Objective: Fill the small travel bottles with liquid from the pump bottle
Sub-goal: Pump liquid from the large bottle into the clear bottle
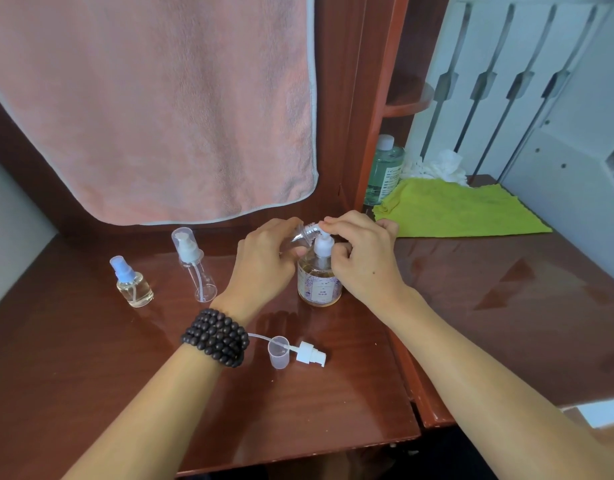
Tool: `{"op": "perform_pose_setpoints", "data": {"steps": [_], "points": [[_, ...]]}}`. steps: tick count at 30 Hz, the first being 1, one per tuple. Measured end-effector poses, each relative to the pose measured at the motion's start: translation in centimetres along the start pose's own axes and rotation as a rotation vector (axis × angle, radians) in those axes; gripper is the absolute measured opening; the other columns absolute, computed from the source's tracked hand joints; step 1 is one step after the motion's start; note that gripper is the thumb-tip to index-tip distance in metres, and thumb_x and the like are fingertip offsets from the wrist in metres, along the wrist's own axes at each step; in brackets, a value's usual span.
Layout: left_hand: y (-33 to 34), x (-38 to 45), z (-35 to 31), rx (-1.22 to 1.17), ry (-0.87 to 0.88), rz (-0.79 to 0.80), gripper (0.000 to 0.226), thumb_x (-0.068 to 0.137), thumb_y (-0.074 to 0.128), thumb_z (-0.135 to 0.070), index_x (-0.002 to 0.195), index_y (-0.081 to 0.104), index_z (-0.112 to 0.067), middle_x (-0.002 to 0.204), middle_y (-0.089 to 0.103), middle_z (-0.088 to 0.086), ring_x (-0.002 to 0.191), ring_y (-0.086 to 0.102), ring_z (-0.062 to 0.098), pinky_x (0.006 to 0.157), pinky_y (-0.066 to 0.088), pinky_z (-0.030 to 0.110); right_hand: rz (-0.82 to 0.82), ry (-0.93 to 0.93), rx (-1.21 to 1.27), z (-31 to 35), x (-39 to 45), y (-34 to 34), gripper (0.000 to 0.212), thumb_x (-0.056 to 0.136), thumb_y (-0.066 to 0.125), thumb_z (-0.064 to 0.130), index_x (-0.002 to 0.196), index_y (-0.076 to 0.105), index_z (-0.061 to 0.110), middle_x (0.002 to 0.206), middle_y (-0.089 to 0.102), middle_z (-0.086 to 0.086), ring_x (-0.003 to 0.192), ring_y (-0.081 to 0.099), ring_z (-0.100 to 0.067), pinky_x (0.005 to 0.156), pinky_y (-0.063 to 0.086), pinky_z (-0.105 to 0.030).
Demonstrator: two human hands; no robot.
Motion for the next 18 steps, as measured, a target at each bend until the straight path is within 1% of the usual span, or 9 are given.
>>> {"op": "perform_pose_setpoints", "data": {"steps": [2,4,6,9,12,18], "points": [[0.02,-0.12,0.04,-0.003,-0.006,0.006,0.034,0.080,0.059,-0.028,0.114,0.062,-0.029,0.100,0.064,-0.010,0.095,0.063,0.021,0.085,0.053,0.050,0.010,0.000,-0.010,-0.01,-0.03,0.09,0.049,0.064,0.047,0.002,0.096,0.079,0.022,0.101,0.072,0.010,0.090,0.065,-0.009,0.080,0.021,-0.032],[-0.09,-0.09,-0.04,0.000,-0.005,0.011,0.034,0.080,0.059,-0.030,0.114,0.061,-0.031,0.102,0.065,-0.012,0.096,0.063,0.020,0.086,0.053,0.050,0.014,-0.003,-0.014,0.07,0.02,0.02,0.049,0.064,0.047,0.002,0.096,0.079,0.022,0.101,0.072,0.010,0.090,0.065,-0.009,0.080,0.021,-0.032],[-0.42,-0.02,-0.20,0.006,0.002,0.003,0.035,0.080,0.060,-0.032,0.115,0.057,-0.035,0.104,0.065,-0.013,0.098,0.064,0.020,0.088,0.052,0.051,0.004,-0.009,0.003,0.28,0.19,-0.17,0.050,0.064,0.046,0.002,0.096,0.079,0.021,0.103,0.072,0.010,0.092,0.064,-0.008,0.082,0.023,-0.034],[-0.64,0.08,-0.39,0.009,0.012,-0.003,0.033,0.081,0.060,-0.032,0.114,0.056,-0.036,0.105,0.065,-0.013,0.099,0.063,0.019,0.089,0.052,0.052,-0.010,-0.031,0.026,0.46,0.33,-0.49,0.050,0.067,0.042,0.006,0.098,0.078,0.021,0.105,0.072,0.011,0.095,0.062,-0.006,0.083,0.029,-0.041],[-0.56,0.02,-0.43,0.005,0.013,-0.006,0.033,0.082,0.060,-0.032,0.115,0.058,-0.034,0.104,0.064,-0.013,0.098,0.063,0.019,0.087,0.052,0.052,-0.009,-0.048,0.023,0.32,0.26,-0.47,0.051,0.068,0.037,0.012,0.098,0.078,0.021,0.106,0.072,0.011,0.096,0.061,-0.005,0.083,0.029,-0.040],[-0.34,0.06,-0.34,-0.014,0.013,0.003,0.033,0.082,0.060,-0.031,0.115,0.060,-0.032,0.103,0.063,-0.013,0.095,0.063,0.018,0.087,0.052,0.051,-0.021,-0.042,-0.023,-0.09,0.56,-0.29,0.047,0.066,0.045,0.005,0.093,0.079,0.024,0.098,0.072,0.011,0.092,0.062,-0.009,0.081,0.024,-0.037]]}}
Point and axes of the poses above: each hand's wrist, its own x-axis towards the middle knuckle, its own y-axis out of the palm, z = x × y, the point moved 4 cm from there along x, towards the middle knuckle
